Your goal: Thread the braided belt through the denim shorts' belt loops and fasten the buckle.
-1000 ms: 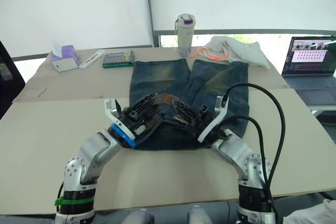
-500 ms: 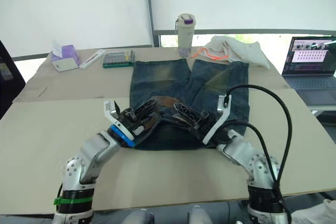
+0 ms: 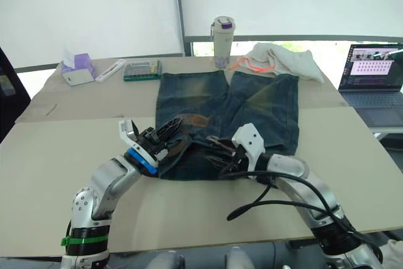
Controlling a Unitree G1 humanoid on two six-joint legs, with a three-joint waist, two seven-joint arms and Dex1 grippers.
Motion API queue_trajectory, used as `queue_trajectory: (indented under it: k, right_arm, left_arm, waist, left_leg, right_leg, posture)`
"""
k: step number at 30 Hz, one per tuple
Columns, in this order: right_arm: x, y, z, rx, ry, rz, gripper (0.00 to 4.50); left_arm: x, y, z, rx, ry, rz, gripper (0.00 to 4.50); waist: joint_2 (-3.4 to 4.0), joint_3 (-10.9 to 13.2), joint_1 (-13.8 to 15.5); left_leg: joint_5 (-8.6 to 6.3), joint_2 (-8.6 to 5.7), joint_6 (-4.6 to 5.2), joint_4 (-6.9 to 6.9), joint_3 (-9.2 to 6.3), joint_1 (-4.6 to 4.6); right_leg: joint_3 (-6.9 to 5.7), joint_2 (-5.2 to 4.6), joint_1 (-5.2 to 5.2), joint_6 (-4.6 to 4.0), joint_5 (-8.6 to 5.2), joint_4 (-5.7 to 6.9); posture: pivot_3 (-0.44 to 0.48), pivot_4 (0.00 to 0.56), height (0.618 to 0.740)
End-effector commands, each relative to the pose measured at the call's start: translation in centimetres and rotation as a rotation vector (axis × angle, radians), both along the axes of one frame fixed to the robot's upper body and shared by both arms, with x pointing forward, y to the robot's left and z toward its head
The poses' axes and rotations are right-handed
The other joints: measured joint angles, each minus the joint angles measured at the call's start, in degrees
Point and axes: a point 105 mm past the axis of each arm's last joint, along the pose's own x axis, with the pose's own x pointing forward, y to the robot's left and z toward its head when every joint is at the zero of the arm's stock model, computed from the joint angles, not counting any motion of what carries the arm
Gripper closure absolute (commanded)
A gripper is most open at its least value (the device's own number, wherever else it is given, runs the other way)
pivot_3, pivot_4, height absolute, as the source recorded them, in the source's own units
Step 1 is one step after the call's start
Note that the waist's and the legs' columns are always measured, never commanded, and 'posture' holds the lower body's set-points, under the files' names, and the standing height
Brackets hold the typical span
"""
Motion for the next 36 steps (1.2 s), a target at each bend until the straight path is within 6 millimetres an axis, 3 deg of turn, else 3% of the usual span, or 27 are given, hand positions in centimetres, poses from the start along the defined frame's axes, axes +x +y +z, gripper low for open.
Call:
queue_trajectory:
  k: [1,6,10,15,20,24,27,31,36]
  right_arm:
    - [0.5,0.3,1.4,0.025,-0.112,0.005,1.02]
    - [0.6,0.3,-0.5,-0.011,-0.047,0.005,1.02]
    - [0.0,1.2,-3.4,-0.107,0.038,0.079,1.02]
    - [-0.4,1.4,-6.0,-0.179,0.145,0.105,1.02]
    - [-0.8,1.6,-6.9,-0.211,0.174,0.116,1.02]
    - [-1.0,1.6,-7.2,-0.213,0.183,0.115,1.02]
    - [-1.0,1.6,-7.1,-0.202,0.185,0.114,1.02]
    - [-0.9,1.5,-6.9,-0.189,0.178,0.106,1.02]
    - [-1.0,1.2,-6.9,-0.183,0.175,0.096,1.02]
  left_arm:
    - [-0.3,0.5,1.2,-0.036,-0.039,0.021,4.5]
    - [-0.4,0.4,1.3,-0.04,-0.039,0.023,4.5]
    - [-0.4,0.6,2.2,-0.06,-0.065,0.028,4.5]
    - [-0.6,0.0,5.4,-0.103,-0.169,0.016,4.5]
    - [-3.6,-1.0,10.1,-0.187,-0.398,-0.037,4.5]
    - [-4.6,-0.7,12.2,-0.228,-0.496,-0.028,4.5]
    - [-4.4,-0.5,11.8,-0.187,-0.485,-0.026,4.5]
    - [-2.0,0.5,7.5,0.026,-0.311,0.023,4.5]
    - [-0.3,2.8,3.7,0.204,-0.161,0.124,4.5]
  waist:
    - [-0.01,0.0,0.1]
    - [-0.03,0.0,0.2]
    - [-0.03,0.0,0.1]
    - [-0.06,0.0,0.2]
    - [-0.11,0.0,0.2]
    - [-0.14,0.0,0.2]
    - [-0.14,0.0,0.1]
    - [-0.1,0.0,-0.1]
    - [-0.15,0.0,0.2]
  left_leg:
    - [0.0,-0.02,-0.01,0.0,0.0,0.0]
    - [0.01,-0.02,-0.01,0.0,-0.03,0.02]
    - [0.0,-0.02,0.0,0.0,-0.02,0.03]
    - [0.01,-0.02,0.0,0.02,-0.03,0.03]
    - [0.0,-0.03,-0.01,0.03,-0.02,0.03]
    - [0.01,-0.03,-0.02,0.03,-0.02,0.05]
    - [0.02,-0.02,-0.02,0.02,-0.02,0.07]
    - [0.01,-0.02,-0.02,0.0,-0.04,0.1]
    - [0.02,-0.04,-0.02,0.05,-0.08,0.07]
  right_leg:
    - [0.01,-0.02,0.0,-0.01,0.01,-0.01]
    - [0.01,-0.01,0.01,-0.06,0.04,0.01]
    - [0.02,-0.01,0.02,-0.07,0.04,0.0]
    - [0.01,-0.01,0.02,-0.1,0.06,0.02]
    - [0.01,-0.02,0.07,-0.18,0.12,-0.04]
    - [0.0,0.0,0.11,-0.21,0.14,-0.07]
    - [0.0,0.03,0.11,-0.07,0.06,-0.06]
    - [0.02,0.03,0.11,-0.08,0.06,-0.06]
    - [-0.01,0.01,0.11,-0.08,0.07,-0.05]
  posture:
    - [0.0,0.15,0.74]
    - [0.0,0.15,0.74]
    - [0.0,0.15,0.74]
    - [0.0,0.15,0.74]
    - [0.0,0.15,0.74]
    - [0.0,0.15,0.74]
    - [0.0,0.15,0.74]
    - [0.0,0.15,0.74]
    - [0.0,0.15,0.74]
